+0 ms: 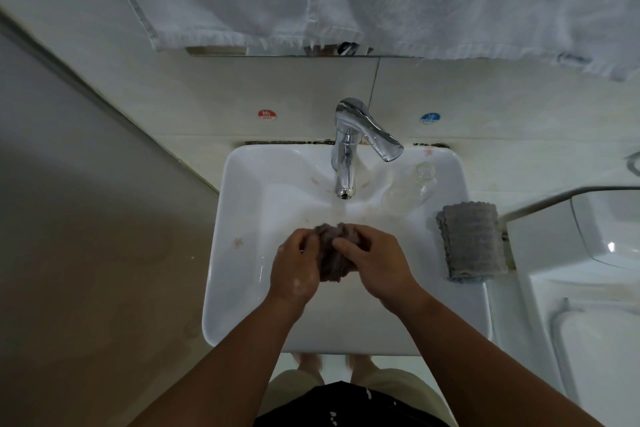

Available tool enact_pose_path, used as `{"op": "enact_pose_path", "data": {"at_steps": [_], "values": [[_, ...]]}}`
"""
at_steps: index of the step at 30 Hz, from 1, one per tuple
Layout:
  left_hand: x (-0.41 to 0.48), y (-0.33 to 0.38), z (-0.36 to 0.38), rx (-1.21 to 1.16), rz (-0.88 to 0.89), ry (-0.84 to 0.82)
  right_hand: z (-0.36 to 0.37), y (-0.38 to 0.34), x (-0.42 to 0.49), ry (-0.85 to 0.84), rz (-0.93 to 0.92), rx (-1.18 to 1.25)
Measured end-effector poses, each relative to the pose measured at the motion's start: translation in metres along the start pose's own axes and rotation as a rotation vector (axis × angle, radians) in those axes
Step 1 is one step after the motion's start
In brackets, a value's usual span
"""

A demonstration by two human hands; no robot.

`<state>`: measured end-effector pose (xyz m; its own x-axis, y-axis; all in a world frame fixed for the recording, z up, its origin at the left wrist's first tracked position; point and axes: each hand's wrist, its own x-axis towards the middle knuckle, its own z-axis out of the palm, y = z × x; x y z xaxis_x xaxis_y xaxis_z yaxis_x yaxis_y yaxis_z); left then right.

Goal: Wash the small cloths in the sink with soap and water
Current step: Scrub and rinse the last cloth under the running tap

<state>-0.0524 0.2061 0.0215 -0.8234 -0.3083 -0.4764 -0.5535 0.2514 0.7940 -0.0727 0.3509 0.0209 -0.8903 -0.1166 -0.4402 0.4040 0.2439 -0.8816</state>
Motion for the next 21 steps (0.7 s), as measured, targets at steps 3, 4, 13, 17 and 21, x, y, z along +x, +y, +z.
{"op": "enact_pose_path", "data": {"at_steps": [3,4,13,17,21], "values": [[0.007,-0.007,-0.005,-0.015,-0.034,0.074,-0.009,0.008,0.004,0.023,0.072,0.002],[0.007,-0.007,-0.006,-0.04,-0.049,0.058,-0.012,0.01,0.005,0.017,0.117,0.047],[-0.001,-0.011,0.001,-0.126,-0.038,-0.111,-0.001,0.011,0.0,-0.116,0.095,0.16],[0.012,-0.017,-0.011,-0.01,-0.037,0.108,-0.023,0.021,0.006,0.008,0.143,0.103],[0.016,-0.032,-0.023,0.128,0.046,0.063,-0.046,0.033,0.013,0.01,0.218,0.068]]}}
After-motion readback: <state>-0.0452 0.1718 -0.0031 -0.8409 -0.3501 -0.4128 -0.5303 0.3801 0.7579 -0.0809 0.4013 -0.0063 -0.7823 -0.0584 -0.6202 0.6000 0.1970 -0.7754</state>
